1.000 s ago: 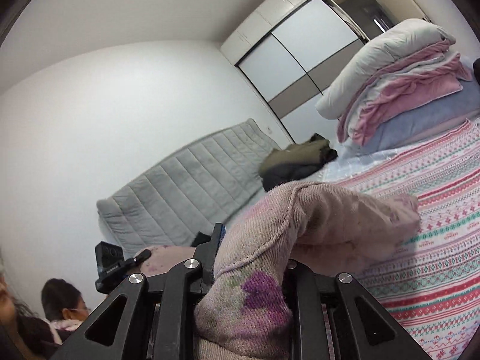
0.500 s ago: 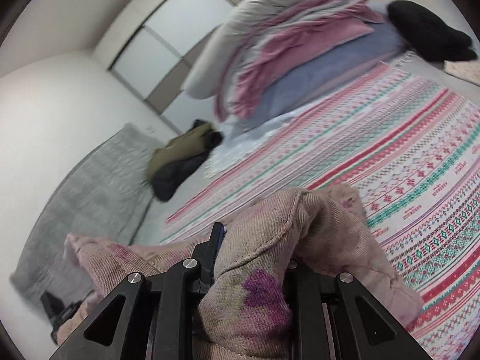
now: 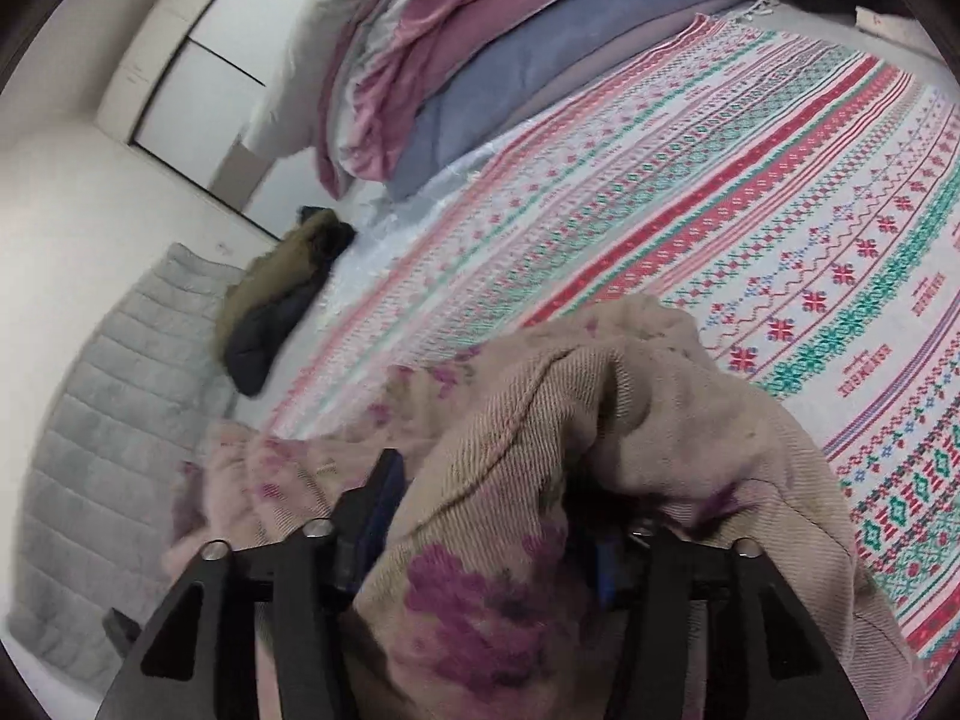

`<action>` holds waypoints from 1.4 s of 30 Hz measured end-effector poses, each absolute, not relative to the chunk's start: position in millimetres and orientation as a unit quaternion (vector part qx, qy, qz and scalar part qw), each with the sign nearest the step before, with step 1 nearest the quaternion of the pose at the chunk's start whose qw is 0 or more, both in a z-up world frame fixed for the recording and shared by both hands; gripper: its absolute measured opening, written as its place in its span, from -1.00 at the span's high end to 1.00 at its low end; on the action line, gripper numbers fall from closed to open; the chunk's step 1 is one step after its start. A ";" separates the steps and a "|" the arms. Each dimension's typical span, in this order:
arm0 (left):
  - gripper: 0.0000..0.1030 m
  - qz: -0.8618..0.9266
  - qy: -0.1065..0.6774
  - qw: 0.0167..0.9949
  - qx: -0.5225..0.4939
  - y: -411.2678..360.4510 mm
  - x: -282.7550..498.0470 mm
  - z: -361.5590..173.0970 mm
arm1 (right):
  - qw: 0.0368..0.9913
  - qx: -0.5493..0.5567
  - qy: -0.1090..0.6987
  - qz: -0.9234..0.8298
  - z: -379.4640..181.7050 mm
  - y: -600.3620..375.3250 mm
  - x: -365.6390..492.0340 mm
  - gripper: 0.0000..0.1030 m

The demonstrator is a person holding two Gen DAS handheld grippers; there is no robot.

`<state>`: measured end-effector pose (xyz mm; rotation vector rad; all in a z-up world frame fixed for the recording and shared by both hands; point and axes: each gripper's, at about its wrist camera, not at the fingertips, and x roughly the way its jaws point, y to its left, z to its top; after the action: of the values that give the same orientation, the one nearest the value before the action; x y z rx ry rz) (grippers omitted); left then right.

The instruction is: Fold large clothes

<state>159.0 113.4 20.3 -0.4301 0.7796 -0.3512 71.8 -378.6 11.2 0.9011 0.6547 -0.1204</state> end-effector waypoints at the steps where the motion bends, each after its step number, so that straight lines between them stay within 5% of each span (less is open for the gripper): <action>1: -0.58 -0.169 0.366 0.891 -0.209 117.6 154.0 25.7 | 0.844 0.443 0.299 -0.046 16.1 -382.4 64.8 -0.28; 8: -0.65 -0.143 0.308 0.928 -0.156 140.0 135.4 44.3 | 0.879 0.406 0.245 -0.057 65.3 -385.6 19.0 -0.35; 20: -0.67 -0.086 0.445 0.889 -0.070 126.7 179.3 -29.8 | 0.871 0.267 0.381 -0.160 7.1 -376.8 61.7 -0.35; 22: -0.69 -0.071 0.473 0.875 -0.080 130.6 183.9 -39.6 | 0.857 0.260 0.390 -0.213 -0.6 -386.4 59.0 -0.54; 26: -0.69 -0.066 0.452 0.885 -0.090 134.7 178.0 -20.3 | 0.840 0.347 0.360 -0.211 7.2 -405.3 41.2 -0.56; 30: -0.69 -0.103 0.394 0.912 -0.050 121.8 181.2 2.2 | 0.876 0.303 0.328 -0.183 34.5 -395.9 44.0 -0.59; 35: -0.63 -0.116 0.417 0.902 0.016 99.1 215.4 -6.7 | 0.893 0.228 0.366 -0.126 46.4 -380.7 85.6 -0.59; 38: -0.27 -0.139 0.424 0.895 0.007 93.3 234.1 -7.1 | 0.891 0.200 0.394 -0.107 40.4 -383.7 119.5 -0.59; 40: 0.67 -0.150 0.435 0.887 -0.020 91.5 244.1 -5.8 | 0.879 0.207 0.419 -0.093 29.0 -387.7 136.6 -0.48; 41: 0.69 -0.142 0.435 0.889 -0.032 91.4 246.7 -2.2 | 0.875 0.200 0.430 -0.095 23.3 -386.3 142.2 -0.30; 42: 0.76 -0.143 0.428 0.891 -0.043 90.7 245.5 1.5 | 0.877 0.181 0.432 -0.103 19.2 -384.1 148.0 0.24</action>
<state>245.5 90.7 1.5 -0.0893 0.8875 -0.2976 148.0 -384.1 19.2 0.3776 0.9014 -0.2151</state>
